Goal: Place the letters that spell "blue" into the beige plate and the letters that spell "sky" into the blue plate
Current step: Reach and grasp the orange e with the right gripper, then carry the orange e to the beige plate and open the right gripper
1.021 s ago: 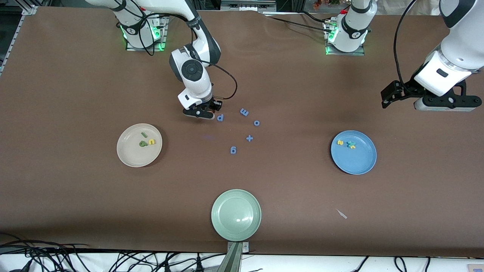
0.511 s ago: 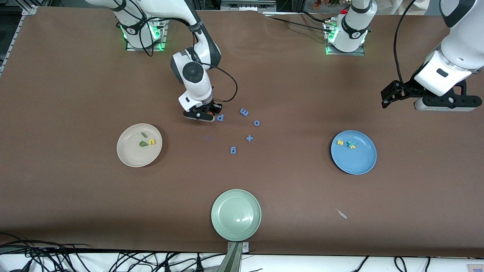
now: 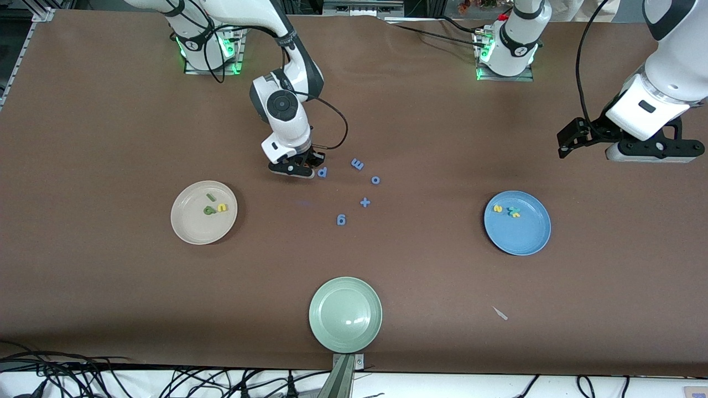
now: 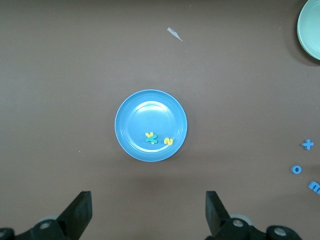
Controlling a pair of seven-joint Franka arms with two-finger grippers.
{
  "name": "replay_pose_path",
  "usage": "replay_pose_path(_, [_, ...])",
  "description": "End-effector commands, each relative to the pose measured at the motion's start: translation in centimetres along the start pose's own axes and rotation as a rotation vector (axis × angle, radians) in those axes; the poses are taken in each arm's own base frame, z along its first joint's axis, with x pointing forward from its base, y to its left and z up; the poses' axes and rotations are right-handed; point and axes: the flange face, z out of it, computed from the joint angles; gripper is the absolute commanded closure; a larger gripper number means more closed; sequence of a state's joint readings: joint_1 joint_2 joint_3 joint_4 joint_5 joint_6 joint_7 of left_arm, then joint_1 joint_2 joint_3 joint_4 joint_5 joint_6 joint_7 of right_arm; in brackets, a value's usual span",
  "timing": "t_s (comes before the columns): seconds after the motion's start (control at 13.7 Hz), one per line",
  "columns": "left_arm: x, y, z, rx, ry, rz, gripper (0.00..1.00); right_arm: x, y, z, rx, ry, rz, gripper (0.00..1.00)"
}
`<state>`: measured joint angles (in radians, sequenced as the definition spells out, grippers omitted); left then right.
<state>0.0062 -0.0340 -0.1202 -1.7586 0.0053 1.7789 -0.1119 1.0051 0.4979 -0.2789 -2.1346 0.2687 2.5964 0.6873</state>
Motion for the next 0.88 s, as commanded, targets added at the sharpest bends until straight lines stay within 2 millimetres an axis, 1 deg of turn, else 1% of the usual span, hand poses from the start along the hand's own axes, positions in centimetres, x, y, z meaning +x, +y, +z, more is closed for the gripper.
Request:
replay_pose_path(0.0, [-0.3,0.1,-0.7,0.012,-0.004,0.015,0.00,2.7,1.1,-2.7,-0.019,-0.031,-0.048,0.98])
replay_pose_path(0.07, [-0.2,0.1,-0.7,0.012,-0.004,0.015,0.00,4.4,2.0,-4.3,-0.043,-0.068,-0.074,0.98])
replay_pose_path(0.15, [-0.2,0.2,-0.7,0.012,-0.004,0.017,0.00,5.6,2.9,-5.5,-0.060,-0.099,-0.103,0.98])
replay_pose_path(0.22, [-0.2,0.2,-0.7,0.012,-0.004,0.017,0.00,7.1,4.4,-6.4,-0.073,-0.114,-0.137,0.98])
replay_pose_path(0.36, [-0.2,0.1,-0.7,0.012,-0.004,0.008,0.00,10.1,8.1,-8.3,-0.078,-0.118,-0.242,0.98])
replay_pose_path(0.44, [-0.4,0.5,-0.9,0.011,-0.004,0.013,0.00,11.7,10.5,-8.9,-0.084,-0.120,-0.296,0.98])
replay_pose_path(0.51, [-0.8,1.1,-0.7,0.015,-0.031,0.027,0.00,12.9,12.3,-9.4,-0.088,-0.119,-0.359,0.98])
replay_pose_path(0.66, [-0.9,1.2,-0.7,0.017,-0.039,0.030,0.00,15.5,16.8,-10.3,-0.126,-0.105,-0.465,0.97])
replay_pose_path(0.8, [-1.2,3.3,-0.7,0.019,-0.038,0.053,0.00,17.4,20.4,-11.0,-0.144,-0.096,-0.529,0.97])
